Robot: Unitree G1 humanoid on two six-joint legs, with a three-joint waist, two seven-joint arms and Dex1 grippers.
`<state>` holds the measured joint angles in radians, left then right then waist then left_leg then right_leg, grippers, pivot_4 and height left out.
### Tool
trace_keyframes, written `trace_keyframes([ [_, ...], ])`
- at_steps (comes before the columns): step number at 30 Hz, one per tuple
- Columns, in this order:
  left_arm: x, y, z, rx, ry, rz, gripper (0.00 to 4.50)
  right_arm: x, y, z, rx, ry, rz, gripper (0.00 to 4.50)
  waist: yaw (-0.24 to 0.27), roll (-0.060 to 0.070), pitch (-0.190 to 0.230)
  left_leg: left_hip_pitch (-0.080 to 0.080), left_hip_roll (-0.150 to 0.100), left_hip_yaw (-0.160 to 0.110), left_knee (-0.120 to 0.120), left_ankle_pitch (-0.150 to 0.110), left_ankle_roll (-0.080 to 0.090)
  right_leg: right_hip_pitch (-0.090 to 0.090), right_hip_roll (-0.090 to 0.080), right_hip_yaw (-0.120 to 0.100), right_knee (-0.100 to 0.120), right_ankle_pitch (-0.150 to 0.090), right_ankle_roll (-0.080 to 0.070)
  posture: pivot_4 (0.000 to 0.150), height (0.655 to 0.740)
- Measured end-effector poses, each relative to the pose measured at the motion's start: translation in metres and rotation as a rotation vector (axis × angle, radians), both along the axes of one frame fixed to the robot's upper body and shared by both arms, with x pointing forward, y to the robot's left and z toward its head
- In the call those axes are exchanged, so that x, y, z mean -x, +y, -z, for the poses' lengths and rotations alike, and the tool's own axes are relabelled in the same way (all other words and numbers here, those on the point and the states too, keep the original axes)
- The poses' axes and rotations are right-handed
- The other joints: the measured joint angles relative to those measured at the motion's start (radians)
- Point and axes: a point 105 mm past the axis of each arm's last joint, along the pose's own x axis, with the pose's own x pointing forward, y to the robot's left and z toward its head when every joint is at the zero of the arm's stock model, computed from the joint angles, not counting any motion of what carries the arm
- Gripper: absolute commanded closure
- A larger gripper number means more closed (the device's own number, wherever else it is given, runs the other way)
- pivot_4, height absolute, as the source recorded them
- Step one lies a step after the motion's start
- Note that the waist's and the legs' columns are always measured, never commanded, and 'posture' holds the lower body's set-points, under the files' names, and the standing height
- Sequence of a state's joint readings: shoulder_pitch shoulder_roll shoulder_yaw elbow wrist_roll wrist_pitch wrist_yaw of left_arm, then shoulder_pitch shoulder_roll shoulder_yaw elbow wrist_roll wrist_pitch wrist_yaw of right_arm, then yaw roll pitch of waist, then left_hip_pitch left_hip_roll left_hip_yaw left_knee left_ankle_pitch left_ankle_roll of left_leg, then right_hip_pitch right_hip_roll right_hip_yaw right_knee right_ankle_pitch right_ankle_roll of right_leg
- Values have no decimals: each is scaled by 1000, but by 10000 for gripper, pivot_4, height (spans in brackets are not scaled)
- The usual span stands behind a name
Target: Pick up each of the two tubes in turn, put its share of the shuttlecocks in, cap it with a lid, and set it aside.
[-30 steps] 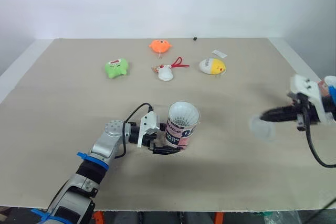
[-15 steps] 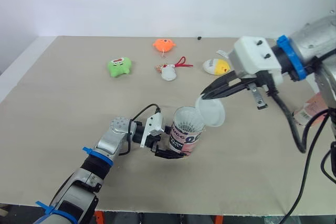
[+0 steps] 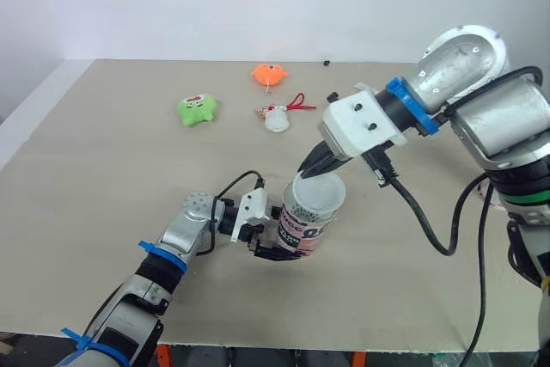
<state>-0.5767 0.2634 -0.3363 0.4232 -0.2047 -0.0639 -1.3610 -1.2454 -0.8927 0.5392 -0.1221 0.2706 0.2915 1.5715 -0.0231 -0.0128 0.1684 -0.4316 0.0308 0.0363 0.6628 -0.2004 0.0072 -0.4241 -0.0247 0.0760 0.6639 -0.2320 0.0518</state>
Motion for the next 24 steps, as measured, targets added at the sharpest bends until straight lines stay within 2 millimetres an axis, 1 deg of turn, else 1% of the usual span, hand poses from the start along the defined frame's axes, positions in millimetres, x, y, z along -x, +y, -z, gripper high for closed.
trace_keyframes([
  [4, 0, 0, 0, 0, 2, -2, 6449, 0, 1, 1, 10, -17, -13, 43948, 0, 0, 0, 0, 0, 0, 0, 0, 0, 0, 0, 0, 0, 0, 0, 1500, 7400],
  [9, -1, 0, 0, -1, 7, -3, 6449, 5, 8, 2, 18, -40, -53, 43948, 0, 0, 0, 0, 0, 0, 0, 0, 0, 0, 0, 0, 0, 0, 0, 1500, 7400],
  [17, -2, 0, 0, -5, 24, -7, 6449, 6, 13, 7, 10, -24, -75, 43948, 0, 0, 0, 0, 1, 0, 1, 0, 0, 0, 0, 0, 0, 1, -1, 1500, 7400],
  [24, -3, 1, 0, -4, 37, -15, 6449, 3, 17, 9, 34, -97, -112, 43948, 0, 0, 0, 1, 1, 0, 1, 0, 0, 0, 1, 0, 0, 1, -1, 1500, 7400],
])
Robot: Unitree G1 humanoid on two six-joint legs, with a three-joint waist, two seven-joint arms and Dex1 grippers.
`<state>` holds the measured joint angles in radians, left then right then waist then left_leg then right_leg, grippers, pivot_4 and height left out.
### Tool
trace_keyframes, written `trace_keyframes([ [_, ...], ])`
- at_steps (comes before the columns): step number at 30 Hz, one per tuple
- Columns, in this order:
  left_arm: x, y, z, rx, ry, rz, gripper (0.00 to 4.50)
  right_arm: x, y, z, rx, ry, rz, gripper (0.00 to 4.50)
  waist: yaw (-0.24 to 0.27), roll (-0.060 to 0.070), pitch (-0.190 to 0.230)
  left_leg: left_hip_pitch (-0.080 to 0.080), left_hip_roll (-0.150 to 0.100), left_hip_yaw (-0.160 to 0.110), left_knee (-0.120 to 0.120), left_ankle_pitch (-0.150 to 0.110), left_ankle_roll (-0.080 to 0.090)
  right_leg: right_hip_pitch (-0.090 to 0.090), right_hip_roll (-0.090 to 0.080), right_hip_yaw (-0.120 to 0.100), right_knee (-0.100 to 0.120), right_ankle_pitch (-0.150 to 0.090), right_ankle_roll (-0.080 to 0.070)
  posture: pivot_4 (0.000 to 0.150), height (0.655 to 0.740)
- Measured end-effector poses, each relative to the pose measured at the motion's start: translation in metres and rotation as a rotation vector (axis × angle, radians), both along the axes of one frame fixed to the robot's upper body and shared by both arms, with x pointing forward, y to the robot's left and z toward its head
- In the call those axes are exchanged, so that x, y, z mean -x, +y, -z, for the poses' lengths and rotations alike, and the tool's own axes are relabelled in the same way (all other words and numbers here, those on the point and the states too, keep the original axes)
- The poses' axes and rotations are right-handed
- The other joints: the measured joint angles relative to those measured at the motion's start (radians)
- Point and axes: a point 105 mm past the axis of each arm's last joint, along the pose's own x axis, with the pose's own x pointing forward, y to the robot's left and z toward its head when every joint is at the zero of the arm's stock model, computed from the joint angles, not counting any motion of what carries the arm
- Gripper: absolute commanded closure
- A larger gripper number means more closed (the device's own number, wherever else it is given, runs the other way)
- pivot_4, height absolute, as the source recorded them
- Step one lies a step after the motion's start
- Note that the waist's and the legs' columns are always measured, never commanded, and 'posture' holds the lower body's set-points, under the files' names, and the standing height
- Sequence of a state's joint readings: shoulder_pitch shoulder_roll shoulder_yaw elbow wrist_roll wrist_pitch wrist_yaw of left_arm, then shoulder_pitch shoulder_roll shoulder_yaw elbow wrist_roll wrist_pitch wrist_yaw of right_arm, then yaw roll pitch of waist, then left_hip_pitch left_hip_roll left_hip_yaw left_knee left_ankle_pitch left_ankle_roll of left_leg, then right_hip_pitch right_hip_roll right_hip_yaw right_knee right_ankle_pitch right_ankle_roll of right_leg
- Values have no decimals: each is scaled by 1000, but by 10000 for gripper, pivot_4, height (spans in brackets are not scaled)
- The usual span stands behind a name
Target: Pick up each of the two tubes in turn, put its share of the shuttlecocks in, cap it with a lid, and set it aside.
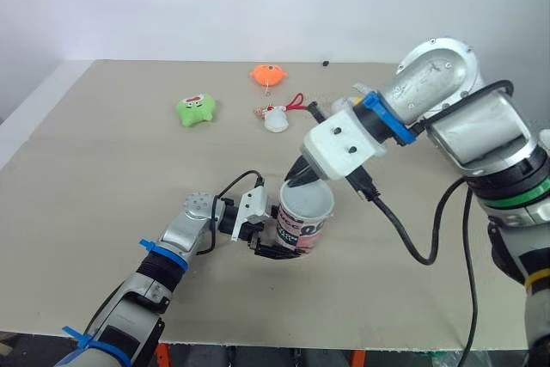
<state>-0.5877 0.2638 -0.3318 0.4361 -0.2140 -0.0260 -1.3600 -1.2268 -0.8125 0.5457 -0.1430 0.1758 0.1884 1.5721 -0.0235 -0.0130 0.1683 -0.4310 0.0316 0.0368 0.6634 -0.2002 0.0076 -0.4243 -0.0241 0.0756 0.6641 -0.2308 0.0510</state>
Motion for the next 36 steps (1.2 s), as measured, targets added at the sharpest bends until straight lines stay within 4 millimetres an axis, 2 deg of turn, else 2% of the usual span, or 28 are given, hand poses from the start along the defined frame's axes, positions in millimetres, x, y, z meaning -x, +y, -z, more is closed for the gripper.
trace_keyframes([
  [11, -1, 1, 1, -4, 11, -14, 6449, -3, -4, 4, 69, -88, -56, 43948, 0, -2, -2, 2, 2, 1, 0, 0, 0, 0, 1, 0, 0, 1, -2, 1500, 7400],
  [12, -1, 1, 1, -5, 13, -16, 6449, -3, -4, 4, 72, -94, -65, 37877, 0, -3, -2, 2, 2, 1, 0, 0, 0, 1, 1, 0, 0, 1, -2, 1500, 7400],
  [14, -1, 1, 1, -7, 16, -20, 6449, -4, -4, 7, 76, -90, -73, 31040, 0, -3, -2, 3, 2, 2, 0, 0, 0, 1, 1, 0, 0, 1, -2, 1500, 7400],
  [15, -1, 2, 1, -8, 16, -22, 6449, -5, -4, 9, 71, -82, -74, 25442, 0, -3, -2, 3, 3, 2, 0, 0, 0, 1, 1, 0, 0, 2, -3, 1500, 7400],
  [16, -1, 2, 1, -7, 17, -24, 6449, -5, -4, 7, 60, -85, -72, 23597, 0, -3, -2, 3, 3, 2, 0, 0, 0, 1, 1, 0, 0, 2, -3, 1500, 7400],
  [17, -1, 2, 1, -7, 16, -25, 6449, -7, -4, 6, 50, -77, -61, 17055, 0, -4, -2, 3, 3, 2, 0, 0, 0, 1, 1, 0, 0, 2, -3, 1500, 7400],
  [19, 0, 2, 1, -6, 15, -25, 6449, -8, -4, 4, 30, -51, -34, 10132, 0, -4, -3, 4, 4, 3, 0, 0, 0, 1, 1, -1, 0, 2, -4, 1500, 7400],
  [27, 1, 4, 0, -6, 8, -24, 6449, -10, -3, 0, -78, 172, 62, 10132, 0, -4, -2, 1, 5, 2, -3, 0, 0, -2, 1, -1, 0, 1, -6, 1500, 7400],
  [32, 1, 4, -1, -2, 8, -24, 6449, 2, -15, -31, -203, 288, 104, 10132, 0, -4, -1, 1, 4, 2, -4, 0, 0, -3, 1, -2, 0, 0, -6, 1500, 7400],
  [36, 1, 4, 0, -1, 8, -28, 6449, 5, -19, -34, -236, 336, 130, 10132, 0, -4, -1, 1, 4, 2, -4, 0, 0, -3, 1, -2, 0, 0, -6, 1500, 7400],
])
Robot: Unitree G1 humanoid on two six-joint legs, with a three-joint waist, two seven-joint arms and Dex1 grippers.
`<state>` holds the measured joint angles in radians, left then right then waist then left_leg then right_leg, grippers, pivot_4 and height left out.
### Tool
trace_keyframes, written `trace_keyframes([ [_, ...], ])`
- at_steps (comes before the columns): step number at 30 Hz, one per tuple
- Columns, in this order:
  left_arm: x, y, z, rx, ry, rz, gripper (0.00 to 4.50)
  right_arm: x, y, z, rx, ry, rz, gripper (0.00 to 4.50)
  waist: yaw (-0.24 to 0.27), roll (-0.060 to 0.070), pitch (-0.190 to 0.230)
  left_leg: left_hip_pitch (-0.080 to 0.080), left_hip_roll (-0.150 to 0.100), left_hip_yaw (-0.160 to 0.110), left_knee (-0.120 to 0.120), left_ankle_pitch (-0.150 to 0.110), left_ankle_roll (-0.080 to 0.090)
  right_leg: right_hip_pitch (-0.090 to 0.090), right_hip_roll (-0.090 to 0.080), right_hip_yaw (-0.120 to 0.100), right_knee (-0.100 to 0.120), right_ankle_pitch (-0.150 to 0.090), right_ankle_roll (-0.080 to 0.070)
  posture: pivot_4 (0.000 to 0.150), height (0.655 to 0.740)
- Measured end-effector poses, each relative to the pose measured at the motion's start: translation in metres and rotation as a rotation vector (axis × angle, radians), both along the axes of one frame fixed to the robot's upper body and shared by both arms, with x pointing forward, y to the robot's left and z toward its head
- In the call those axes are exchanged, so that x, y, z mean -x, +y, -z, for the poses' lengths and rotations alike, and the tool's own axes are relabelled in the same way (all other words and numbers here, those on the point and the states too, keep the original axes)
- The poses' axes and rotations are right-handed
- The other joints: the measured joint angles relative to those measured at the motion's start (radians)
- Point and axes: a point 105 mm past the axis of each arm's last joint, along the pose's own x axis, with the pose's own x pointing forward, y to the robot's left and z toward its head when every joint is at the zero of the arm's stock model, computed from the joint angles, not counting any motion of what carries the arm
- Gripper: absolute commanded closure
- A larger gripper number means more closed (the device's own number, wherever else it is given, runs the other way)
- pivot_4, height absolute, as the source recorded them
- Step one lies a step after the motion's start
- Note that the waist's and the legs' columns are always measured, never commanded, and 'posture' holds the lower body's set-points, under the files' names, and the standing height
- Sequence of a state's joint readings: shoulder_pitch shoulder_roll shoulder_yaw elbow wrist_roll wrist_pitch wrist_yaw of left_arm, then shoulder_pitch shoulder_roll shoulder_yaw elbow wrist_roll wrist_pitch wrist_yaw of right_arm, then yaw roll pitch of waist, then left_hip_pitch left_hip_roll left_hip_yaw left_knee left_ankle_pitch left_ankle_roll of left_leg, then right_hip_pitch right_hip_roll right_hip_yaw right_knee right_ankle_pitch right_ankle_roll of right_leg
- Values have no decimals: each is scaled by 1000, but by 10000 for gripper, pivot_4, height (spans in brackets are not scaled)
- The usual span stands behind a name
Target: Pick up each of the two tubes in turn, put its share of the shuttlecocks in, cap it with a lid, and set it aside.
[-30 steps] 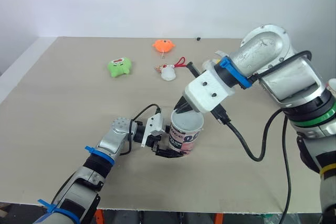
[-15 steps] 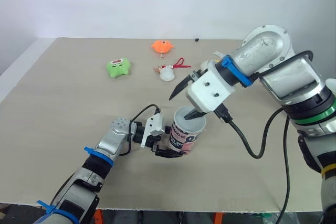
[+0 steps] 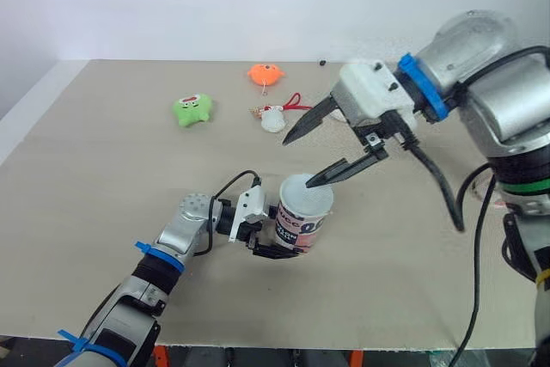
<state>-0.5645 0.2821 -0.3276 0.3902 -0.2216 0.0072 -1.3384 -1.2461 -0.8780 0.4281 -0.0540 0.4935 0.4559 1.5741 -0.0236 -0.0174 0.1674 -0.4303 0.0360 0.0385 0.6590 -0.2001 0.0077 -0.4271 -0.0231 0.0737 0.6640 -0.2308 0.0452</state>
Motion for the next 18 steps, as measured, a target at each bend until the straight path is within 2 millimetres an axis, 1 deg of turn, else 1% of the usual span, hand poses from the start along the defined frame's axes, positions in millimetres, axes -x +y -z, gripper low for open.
trace_keyframes([
  [1, 0, -1, 0, 3, 0, -2, 6449, -2, -9, -1, -25, 19, 47, 10132, 0, 0, 0, 0, 0, 0, 0, 0, 0, 0, 0, 0, 0, 0, 0, 1500, 7400],
  [2, 0, -1, 0, 4, 0, -2, 6449, -2, -11, 0, -29, 22, 58, 10132, 0, 0, 0, 0, 0, 0, 0, 0, 0, 0, 0, 0, 0, 0, 0, 1500, 7400],
  [3, 0, -1, 0, 7, -2, -6, 6449, -8, -28, 1, -73, 47, 153, 10132, 0, -1, 0, 0, -1, 0, 0, 0, 0, 0, -1, 0, 0, 0, 0, 1500, 7400],
  [5, 0, -1, 0, 9, -3, -8, 6449, -9, -34, 1, -89, 54, 187, 10132, 1, -1, 1, -1, -1, -1, 0, 0, 0, 0, -1, 0, 0, 0, 0, 1500, 7400],
  [6, 1, -1, 0, 14, -7, -17, 6449, -8, -53, 5, -139, 92, 289, 10132, 1, -1, 1, -1, -2, -1, -1, 0, 0, 0, -1, 0, -1, -1, -1, 1500, 7400],
  [7, 0, 1, -1, 15, -8, -23, 6449, -6, -58, 7, -154, 104, 320, 10132, 0, 0, 1, -1, -3, -1, -2, 0, 0, 0, -1, 1, -1, -1, -1, 1500, 7400],
  [9, 0, 2, -1, 14, -8, -25, 6449, -2, -60, 9, -164, 111, 335, 10132, -2, 0, 1, -1, -3, -1, -3, 0, 0, 0, -1, 1, 0, 0, 0, 1500, 7400],
  [11, 0, 3, 0, 13, -7, -27, 6449, 5, -60, 12, -173, 118, 345, 13866, -3, 0, 0, 0, -2, -1, -4, 0, 0, 0, 0, 1, 0, 0, 3, 1500, 7400],
  [13, 0, 3, 0, 12, -7, -28, 6449, 10, -55, 16, -172, 131, 340, 19555, -3, 0, 1, 0, -2, -2, -4, 0, 0, 0, 1, 0, 0, -1, 4, 1500, 7400],
  [14, 0, 3, 0, 13, -6, -28, 6449, 14, -51, 17, -175, 133, 324, 26928, -3, 0, 1, 0, -2, -2, -4, 0, 0, 0, 1, 0, 0, -2, 1, 1500, 7400],
  [15, 0, 3, 0, 13, -5, -28, 6449, 15, -50, 17, -176, 133, 321, 28136, -3, 0, 1, 0, -2, -2, -4, 0, 0, 0, 1, 0, 0, -2, 1, 1500, 7400],
  [16, 0, 3, 0, 13, -5, -27, 6449, 16, -49, 17, -177, 134, 315, 31731, -3, 0, 1, 0, -2, -2, -4, 0, 0, 0, 1, 0, 0, -3, 1, 1500, 7400],
  [17, 0, 3, 0, 13, -5, -24, 6449, 18, -45, 17, -181, 144, 296, 40859, -3, 0, 1, 0, -2, -2, -3, 0, 0, 0, 0, 0, 0, -3, 1, 1500, 7400],
  [18, -1, 2, 0, 12, -5, -24, 6449, 18, -43, 16, -180, 145, 291, 43598, -3, 0, 1, 0, -2, -1, -3, 0, 0, 0, 0, 1, 0, -3, 2, 1500, 7400],
])
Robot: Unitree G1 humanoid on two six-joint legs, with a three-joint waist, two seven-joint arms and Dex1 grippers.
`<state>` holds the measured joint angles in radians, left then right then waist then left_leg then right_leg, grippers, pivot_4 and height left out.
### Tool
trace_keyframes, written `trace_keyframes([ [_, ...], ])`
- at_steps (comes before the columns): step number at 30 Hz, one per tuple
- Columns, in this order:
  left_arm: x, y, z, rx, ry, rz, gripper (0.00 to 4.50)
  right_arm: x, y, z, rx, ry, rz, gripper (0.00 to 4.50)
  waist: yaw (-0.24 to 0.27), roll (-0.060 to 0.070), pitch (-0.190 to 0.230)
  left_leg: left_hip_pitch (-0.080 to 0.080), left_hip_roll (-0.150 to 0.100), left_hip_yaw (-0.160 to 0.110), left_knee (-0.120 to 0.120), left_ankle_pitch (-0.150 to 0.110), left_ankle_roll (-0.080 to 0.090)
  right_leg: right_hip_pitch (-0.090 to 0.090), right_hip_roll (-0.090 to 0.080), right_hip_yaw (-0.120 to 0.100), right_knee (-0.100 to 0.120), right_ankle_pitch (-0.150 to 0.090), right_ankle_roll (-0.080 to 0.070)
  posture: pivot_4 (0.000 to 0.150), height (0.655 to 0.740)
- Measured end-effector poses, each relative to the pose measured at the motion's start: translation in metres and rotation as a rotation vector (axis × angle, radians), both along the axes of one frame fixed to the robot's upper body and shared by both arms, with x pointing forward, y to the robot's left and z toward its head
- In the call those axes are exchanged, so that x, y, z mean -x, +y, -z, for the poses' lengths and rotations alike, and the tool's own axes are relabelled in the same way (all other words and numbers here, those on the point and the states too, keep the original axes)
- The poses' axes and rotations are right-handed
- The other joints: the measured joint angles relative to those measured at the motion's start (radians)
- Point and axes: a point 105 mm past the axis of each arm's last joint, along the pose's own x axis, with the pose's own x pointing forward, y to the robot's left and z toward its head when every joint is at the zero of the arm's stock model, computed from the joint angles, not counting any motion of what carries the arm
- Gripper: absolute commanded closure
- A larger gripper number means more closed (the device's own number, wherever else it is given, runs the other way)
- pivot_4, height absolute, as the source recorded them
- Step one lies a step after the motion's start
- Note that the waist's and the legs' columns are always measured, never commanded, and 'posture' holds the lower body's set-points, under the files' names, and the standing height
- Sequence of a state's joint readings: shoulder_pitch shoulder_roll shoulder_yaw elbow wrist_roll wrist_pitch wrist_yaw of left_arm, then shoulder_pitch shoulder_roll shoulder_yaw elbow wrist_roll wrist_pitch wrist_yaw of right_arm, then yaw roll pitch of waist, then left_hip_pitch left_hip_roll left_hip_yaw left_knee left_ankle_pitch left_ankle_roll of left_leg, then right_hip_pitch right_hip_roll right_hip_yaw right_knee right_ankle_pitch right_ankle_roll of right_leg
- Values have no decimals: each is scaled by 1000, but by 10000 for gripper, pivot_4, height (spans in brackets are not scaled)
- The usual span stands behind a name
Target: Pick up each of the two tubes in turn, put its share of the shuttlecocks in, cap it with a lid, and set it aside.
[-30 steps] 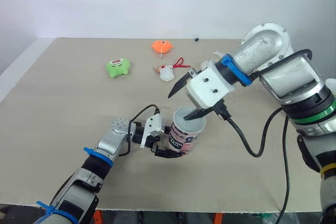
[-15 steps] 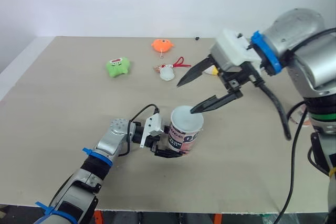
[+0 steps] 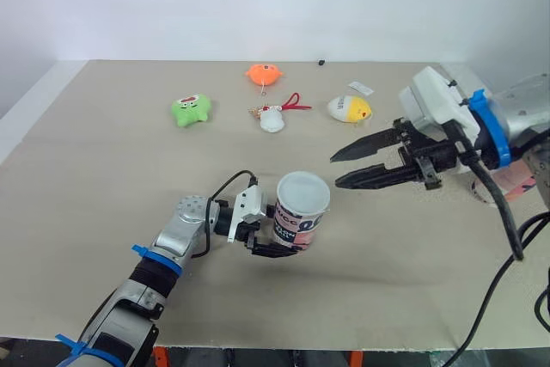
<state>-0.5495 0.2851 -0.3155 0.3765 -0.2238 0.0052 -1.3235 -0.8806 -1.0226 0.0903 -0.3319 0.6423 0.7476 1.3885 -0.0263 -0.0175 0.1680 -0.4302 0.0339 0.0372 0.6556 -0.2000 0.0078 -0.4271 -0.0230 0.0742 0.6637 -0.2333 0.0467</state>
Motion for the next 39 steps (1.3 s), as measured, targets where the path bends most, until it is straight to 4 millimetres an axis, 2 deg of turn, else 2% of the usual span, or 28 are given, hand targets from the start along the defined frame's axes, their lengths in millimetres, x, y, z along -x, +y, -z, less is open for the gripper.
trace_keyframes([
  [5, -1, 0, 0, -4, 0, 13, 6449, -1, 20, 8, 81, 10, -98, 44368, 0, 0, 0, 0, 0, -1, 0, 0, 0, 0, 0, 0, 0, -1, 0, 1500, 7400],
  [8, 0, -1, 0, -2, 0, 14, 6449, -2, 24, 15, 110, 19, -117, 44368, 1, 0, 0, -1, 0, -1, 0, 0, 0, 0, 0, 0, 0, -1, 0, 1500, 7400],
  [9, 0, -1, 0, -2, 0, 14, 6449, -6, 29, 23, 153, 25, -139, 44368, 1, 0, 0, -1, 0, -1, 0, 0, 0, 0, 0, 0, 0, -1, 0, 1500, 7400],
  [13, 0, -1, 0, -2, 0, 13, 6449, -16, 42, 31, 220, 4, -185, 44368, 1, 0, 0, -1, 0, -1, 0, 0, 0, -1, 0, 0, 0, -1, 1, 1500, 7400],
  [16, 0, -1, 0, -3, -1, 14, 6449, -20, 45, 36, 277, -25, -219, 44368, 2, 0, 0, -1, -1, -1, 0, 0, 0, 0, 0, -1, 0, 0, 1, 1500, 7400],
  [21, -2, 0, 2, -10, 9, -2, 6449, -24, 51, 37, 423, -245, -314, 44368, 2, -2, -2, 4, 0, -1, 0, 0, 0, 4, 0, -1, 0, -1, 0, 1500, 7400],
  [23, -4, 1, 4, -13, 16, -17, 6449, -28, 50, 39, 458, -306, -328, 44368, 1, -7, -8, 9, 2, 0, 0, 0, 0, 7, 0, -2, 0, 1, -3, 1500, 7400],
  [26, -5, 1, 5, -16, 18, -25, 6449, -30, 50, 39, 448, -295, -314, 44368, 0, -10, -11, 11, 3, 1, 0, 0, 0, 6, 0, -2, 0, 2, -4, 1500, 7400],
  [28, -5, 1, 4, -14, 18, -25, 6449, -33, 49, 37, 400, -222, -279, 44368, 0, -10, -11, 11, 5, 1, 0, 0, 0, 6, 0, -2, 0, 3, -5, 1500, 7400],
  [30, -4, 1, 4, -11, 15, -20, 6449, -34, 47, 34, 347, -145, -241, 44368, 1, -10, -11, 7, 5, 1, 0, 0, 0, 3, 0, -2, 0, 3, -6, 1500, 7400],
  [32, -3, -1, 2, -3, 8, -11, 6449, -31, 42, 21, 237, -65, -208, 44368, 3, -9, -10, 2, 5, 1, 0, 0, 0, -1, 0, -2, 0, 6, -11, 1500, 7400],
  [33, -2, -3, 1, 6, 5, -2, 6449, -27, 29, -6, 114, -40, -160, 44368, 5, -8, -10, -2, 3, 0, 0, 0, -1, -3, -1, -3, 0, 4, -8, 1500, 7400],
  [34, -2, -4, 0, 8, 3, -3, 6449, -24, 20, -14, 68, -41, -130, 44368, 6, -9, -10, -4, 3, 0, 0, -1, -2, -4, -1, -3, 0, 4, -5, 1500, 7400],
  [37, -2, -5, -1, 16, 1, -6, 6449, -24, -4, -16, -6, -16, -18, 44368, 8, -9, -10, -7, 0, -3, 0, -2, -2, -5, -1, -3, 0, 2, -2, 1500, 7400],
  [39, -3, -4, -2, 22, 0, -13, 6449, -26, -23, -8, -45, 11, 94, 44368, 7, -9, -10, -8, -1, -2, -1, -2, -2, -7, -2, -2, 0, 2, -2, 1500, 7400],
])
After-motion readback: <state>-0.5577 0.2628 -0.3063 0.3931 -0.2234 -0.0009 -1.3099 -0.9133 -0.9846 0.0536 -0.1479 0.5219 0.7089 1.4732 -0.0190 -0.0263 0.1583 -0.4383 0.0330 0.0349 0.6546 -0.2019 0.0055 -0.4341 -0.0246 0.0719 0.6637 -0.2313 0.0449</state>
